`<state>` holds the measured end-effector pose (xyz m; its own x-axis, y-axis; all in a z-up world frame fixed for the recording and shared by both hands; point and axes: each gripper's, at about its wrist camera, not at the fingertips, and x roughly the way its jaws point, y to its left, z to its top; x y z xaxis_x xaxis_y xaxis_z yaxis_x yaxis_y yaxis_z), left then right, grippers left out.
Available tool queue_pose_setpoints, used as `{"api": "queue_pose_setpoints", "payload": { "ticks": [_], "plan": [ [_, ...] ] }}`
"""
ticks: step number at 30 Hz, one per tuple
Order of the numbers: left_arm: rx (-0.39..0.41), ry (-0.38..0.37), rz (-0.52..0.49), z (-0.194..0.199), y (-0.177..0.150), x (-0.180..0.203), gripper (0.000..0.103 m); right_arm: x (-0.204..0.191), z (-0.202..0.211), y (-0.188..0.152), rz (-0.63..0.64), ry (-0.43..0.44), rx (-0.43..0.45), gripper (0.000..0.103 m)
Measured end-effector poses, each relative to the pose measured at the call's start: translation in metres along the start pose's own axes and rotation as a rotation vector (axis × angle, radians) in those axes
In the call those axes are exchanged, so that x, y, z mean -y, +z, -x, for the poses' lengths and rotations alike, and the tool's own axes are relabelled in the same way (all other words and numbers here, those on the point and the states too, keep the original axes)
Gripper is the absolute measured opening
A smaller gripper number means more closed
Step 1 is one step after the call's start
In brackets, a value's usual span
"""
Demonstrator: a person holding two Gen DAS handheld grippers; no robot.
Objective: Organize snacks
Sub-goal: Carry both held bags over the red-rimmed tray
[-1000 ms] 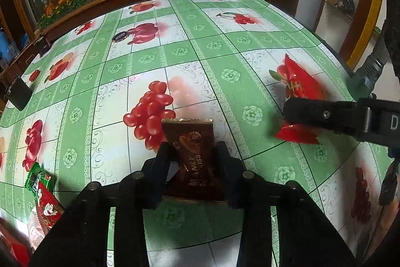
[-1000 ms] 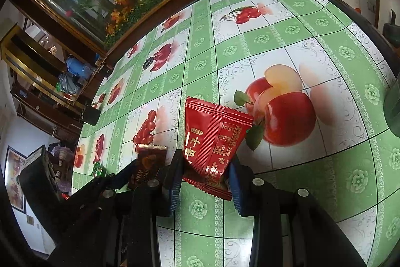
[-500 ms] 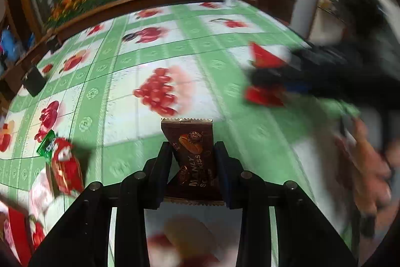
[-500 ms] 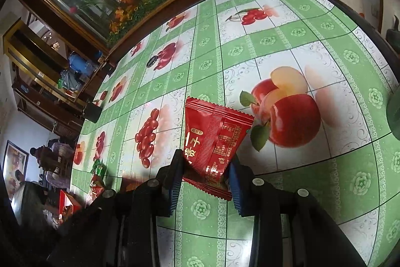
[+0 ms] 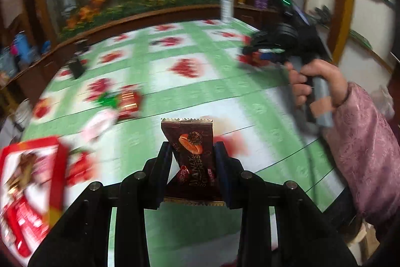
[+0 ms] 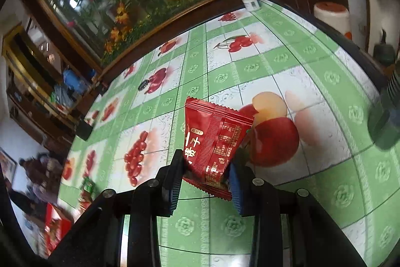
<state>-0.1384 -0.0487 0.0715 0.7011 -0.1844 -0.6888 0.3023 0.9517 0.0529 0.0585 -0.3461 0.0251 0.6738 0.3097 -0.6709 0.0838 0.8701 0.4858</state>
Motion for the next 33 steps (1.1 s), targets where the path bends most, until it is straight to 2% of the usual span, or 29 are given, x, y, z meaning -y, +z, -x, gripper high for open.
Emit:
{"api": "queue_pose_setpoints", "payload": {
  "ticks": [2, 6, 9, 14, 17, 23, 33],
  "plan": [
    [0.021, 0.026, 0.045, 0.013, -0.005, -0.022, 0.032, 0.001, 0.002, -0.003, -0.051, 0.030, 0.010, 0.035],
    [0.071, 0.105, 0.122, 0.041, -0.011, -0.066, 0.032, -0.013, 0.014, -0.012, -0.030, 0.030, 0.082, 0.035],
    [0.109, 0.137, 0.173, 0.055, -0.017, -0.091, 0.032, -0.019, 0.018, -0.017, -0.061, 0.080, 0.099, 0.035],
    [0.139, 0.171, 0.250, 0.064, -0.027, -0.123, 0.032, -0.040, 0.012, -0.027, -0.004, 0.041, 0.102, 0.035],
    [0.139, 0.183, 0.291, 0.065, -0.034, -0.140, 0.032, -0.044, 0.009, -0.032, 0.025, 0.018, 0.103, 0.035],
    [0.135, 0.236, 0.367, 0.067, -0.044, -0.177, 0.033, -0.036, 0.007, -0.029, 0.000, -0.016, 0.103, 0.035],
    [0.130, 0.329, 0.439, 0.071, -0.051, -0.225, 0.033, -0.030, 0.018, -0.025, -0.015, -0.007, 0.138, 0.035]
  ]
}}
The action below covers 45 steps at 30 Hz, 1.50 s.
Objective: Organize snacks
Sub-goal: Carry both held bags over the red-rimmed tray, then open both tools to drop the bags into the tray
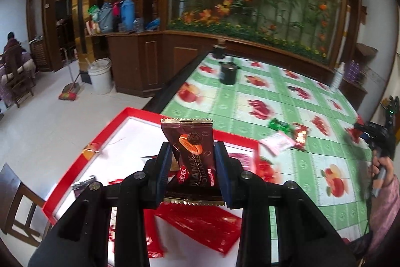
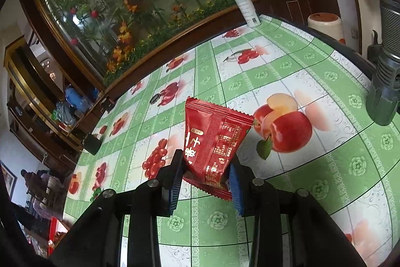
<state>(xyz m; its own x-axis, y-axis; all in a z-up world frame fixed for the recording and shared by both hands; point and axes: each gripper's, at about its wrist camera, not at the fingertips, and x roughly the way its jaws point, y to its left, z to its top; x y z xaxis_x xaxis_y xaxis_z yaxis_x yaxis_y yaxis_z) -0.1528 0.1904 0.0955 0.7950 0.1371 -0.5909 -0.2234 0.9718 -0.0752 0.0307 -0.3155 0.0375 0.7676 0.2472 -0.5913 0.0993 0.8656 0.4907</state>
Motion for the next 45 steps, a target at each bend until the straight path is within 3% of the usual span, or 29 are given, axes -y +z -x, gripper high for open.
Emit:
{"api": "queue_pose_setpoints", "payload": {
  "ticks": [9, 12, 15, 19, 25, 29, 34, 45],
  "plan": [
    [-0.043, 0.052, 0.008, -0.018, 0.002, -0.021, 0.033, 0.003, 0.022, 0.008, -0.018, 0.034, 0.090, 0.035],
    [-0.043, 0.049, 0.012, -0.019, 0.003, -0.024, 0.033, -0.011, 0.015, 0.003, 0.017, 0.041, 0.057, 0.035],
    [-0.050, 0.035, 0.015, -0.022, 0.003, -0.025, 0.033, -0.041, 0.010, -0.008, 0.054, 0.100, 0.023, 0.035],
    [-0.056, 0.021, 0.002, -0.021, 0.001, -0.025, 0.033, -0.108, -0.008, -0.040, 0.096, 0.256, -0.069, 0.034],
    [-0.065, 0.048, 0.007, -0.017, 0.002, -0.033, 0.033, -0.266, -0.029, -0.131, 0.312, 0.573, -0.295, 0.034],
    [-0.069, 0.078, 0.003, -0.015, 0.000, -0.038, 0.033, -0.331, -0.031, -0.175, 0.397, 0.701, -0.384, 0.034],
    [-0.083, 0.111, 0.014, -0.022, 0.000, -0.041, 0.033, -0.345, -0.026, -0.208, 0.554, 0.686, -0.396, 0.034],
    [-0.105, 0.141, -0.008, -0.031, -0.001, -0.029, 0.033, -0.344, -0.028, -0.215, 0.555, 0.689, -0.404, 0.034]
  ]
}}
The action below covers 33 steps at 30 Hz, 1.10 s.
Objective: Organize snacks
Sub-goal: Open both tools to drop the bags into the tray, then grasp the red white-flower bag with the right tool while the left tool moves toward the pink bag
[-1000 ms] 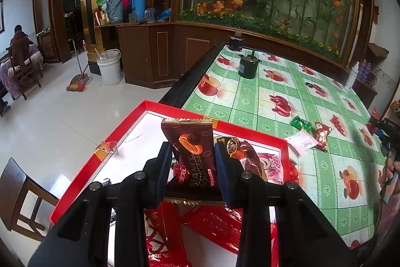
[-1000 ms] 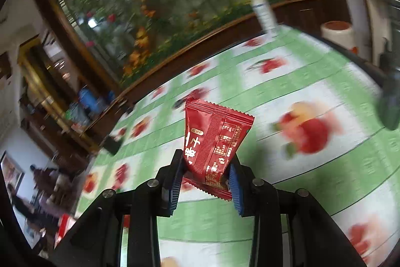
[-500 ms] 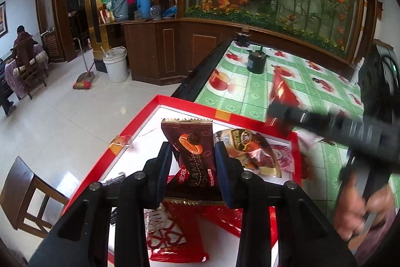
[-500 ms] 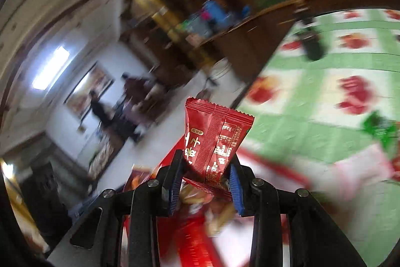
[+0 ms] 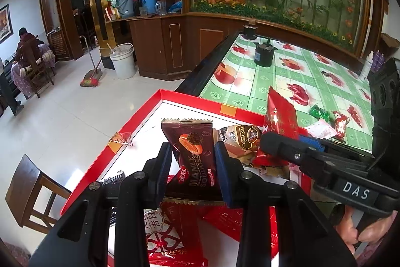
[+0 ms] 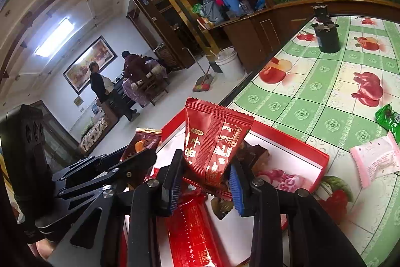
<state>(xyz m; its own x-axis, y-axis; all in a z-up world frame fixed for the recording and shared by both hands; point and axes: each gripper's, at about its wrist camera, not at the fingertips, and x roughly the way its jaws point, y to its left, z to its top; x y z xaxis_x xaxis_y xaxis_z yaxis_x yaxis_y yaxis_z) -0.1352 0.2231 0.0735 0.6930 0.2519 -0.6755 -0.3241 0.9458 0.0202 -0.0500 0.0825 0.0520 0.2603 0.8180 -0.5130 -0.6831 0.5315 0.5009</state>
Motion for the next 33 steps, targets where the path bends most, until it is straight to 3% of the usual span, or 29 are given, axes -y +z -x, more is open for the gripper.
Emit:
{"api": "queue_pose_setpoints", "payload": {
  "ticks": [8, 12, 15, 19, 24, 29, 33],
  "plan": [
    [-0.002, 0.022, 0.009, 0.003, -0.002, -0.001, 0.035, 0.002, 0.003, 0.000, -0.022, 0.023, 0.008, 0.046],
    [0.010, 0.022, 0.011, 0.008, -0.002, -0.001, 0.046, 0.008, 0.008, 0.003, -0.034, 0.001, 0.029, 0.046],
    [0.012, 0.018, 0.007, 0.010, -0.002, -0.001, 0.046, 0.019, 0.016, 0.011, -0.041, -0.031, 0.048, 0.046],
    [0.010, 0.014, 0.008, 0.010, -0.002, -0.001, 0.049, 0.058, 0.036, 0.033, -0.104, -0.115, 0.076, 0.046],
    [0.009, -0.006, 0.001, 0.011, -0.005, 0.003, 0.054, 0.146, 0.051, 0.049, -0.250, -0.178, 0.009, 0.046],
    [0.002, -0.037, -0.006, 0.011, -0.007, 0.011, 0.054, 0.185, 0.041, 0.045, -0.209, -0.284, 0.003, 0.041],
    [0.001, -0.057, -0.019, 0.016, -0.006, 0.023, 0.054, 0.174, 0.036, 0.041, -0.062, -0.363, -0.016, 0.042]
  ]
}}
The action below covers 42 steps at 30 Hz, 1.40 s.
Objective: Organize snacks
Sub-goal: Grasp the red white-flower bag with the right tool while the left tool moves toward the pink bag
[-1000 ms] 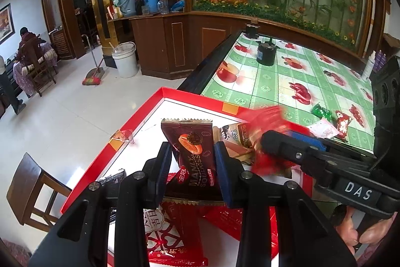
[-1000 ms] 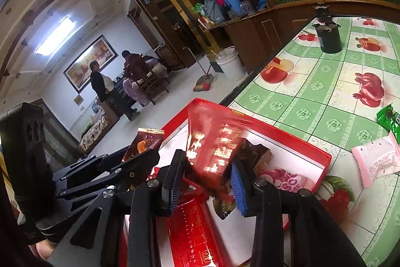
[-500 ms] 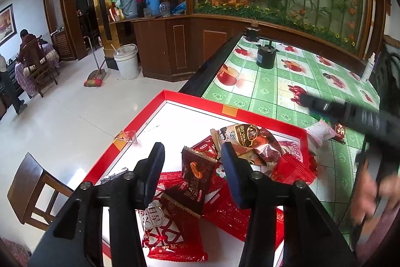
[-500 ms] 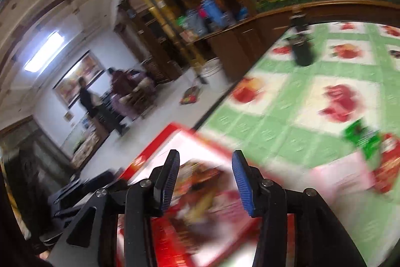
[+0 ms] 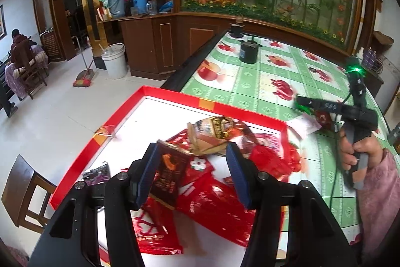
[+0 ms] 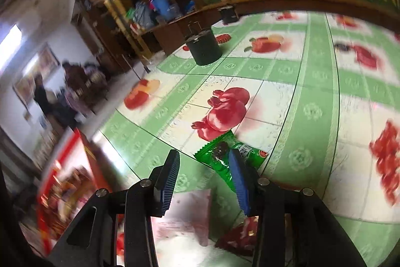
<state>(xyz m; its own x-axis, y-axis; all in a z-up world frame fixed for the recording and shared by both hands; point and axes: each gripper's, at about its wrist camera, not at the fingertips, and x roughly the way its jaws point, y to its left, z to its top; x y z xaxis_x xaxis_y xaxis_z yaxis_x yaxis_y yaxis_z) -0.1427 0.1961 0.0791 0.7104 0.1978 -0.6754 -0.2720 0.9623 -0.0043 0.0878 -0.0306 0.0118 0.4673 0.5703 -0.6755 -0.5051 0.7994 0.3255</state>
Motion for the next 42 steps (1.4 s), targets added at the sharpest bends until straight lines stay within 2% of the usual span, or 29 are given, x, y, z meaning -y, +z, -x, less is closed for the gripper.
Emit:
{"api": "queue_pose_setpoints", "payload": {
  "ticks": [2, 4, 5, 13, 14, 16, 18, 20, 23, 26, 30, 35, 37, 39, 42],
  "plan": [
    [0.002, -0.013, -0.009, 0.003, 0.002, 0.007, 0.054, -0.005, 0.001, -0.003, 0.060, -0.027, -0.003, 0.042],
    [0.012, -0.025, -0.038, 0.007, 0.005, 0.018, 0.054, 0.002, -0.003, -0.006, 0.080, -0.060, -0.069, 0.041],
    [0.016, -0.026, -0.048, 0.009, 0.006, 0.022, 0.054, 0.004, -0.007, -0.007, 0.083, -0.055, -0.085, 0.038],
    [0.004, -0.070, -0.129, 0.011, 0.010, 0.064, 0.054, 0.052, 0.036, -0.017, 0.086, -0.003, -0.153, 0.040],
    [0.002, -0.080, -0.145, 0.011, 0.010, 0.072, 0.054, 0.060, 0.044, -0.017, 0.064, 0.019, -0.151, 0.040],
    [0.001, -0.096, -0.187, 0.008, 0.012, 0.091, 0.055, 0.080, 0.075, -0.011, 0.009, 0.080, -0.068, 0.043],
    [-0.006, -0.108, -0.224, 0.004, 0.015, 0.109, 0.061, 0.092, 0.099, -0.007, -0.033, 0.090, -0.005, 0.043],
    [-0.013, -0.125, -0.252, -0.001, 0.018, 0.126, 0.065, 0.102, 0.111, -0.007, -0.060, 0.100, 0.006, 0.045],
    [-0.013, -0.147, -0.297, -0.007, 0.024, 0.150, 0.065, 0.105, 0.108, -0.011, -0.063, 0.092, -0.048, 0.046],
    [-0.013, -0.113, -0.362, -0.021, 0.028, 0.169, 0.065, 0.096, 0.095, -0.014, -0.058, 0.122, -0.139, 0.046],
    [-0.048, -0.045, -0.444, -0.041, 0.032, 0.180, 0.065, 0.071, 0.087, -0.021, 0.013, 0.133, -0.190, 0.047],
    [-0.088, -0.070, -0.427, -0.050, 0.035, 0.182, 0.066, 0.051, 0.071, -0.031, 0.066, 0.103, -0.254, 0.046],
    [-0.125, -0.092, -0.389, -0.059, 0.038, 0.185, 0.072, 0.046, 0.062, -0.037, 0.065, 0.088, -0.287, 0.041],
    [-0.162, -0.107, -0.329, -0.070, 0.043, 0.187, 0.072, 0.039, 0.059, -0.042, 0.099, 0.060, -0.287, 0.028],
    [-0.219, -0.085, -0.243, -0.091, 0.051, 0.193, 0.072, 0.040, 0.061, -0.042, 0.102, 0.056, -0.293, 0.026]
  ]
}}
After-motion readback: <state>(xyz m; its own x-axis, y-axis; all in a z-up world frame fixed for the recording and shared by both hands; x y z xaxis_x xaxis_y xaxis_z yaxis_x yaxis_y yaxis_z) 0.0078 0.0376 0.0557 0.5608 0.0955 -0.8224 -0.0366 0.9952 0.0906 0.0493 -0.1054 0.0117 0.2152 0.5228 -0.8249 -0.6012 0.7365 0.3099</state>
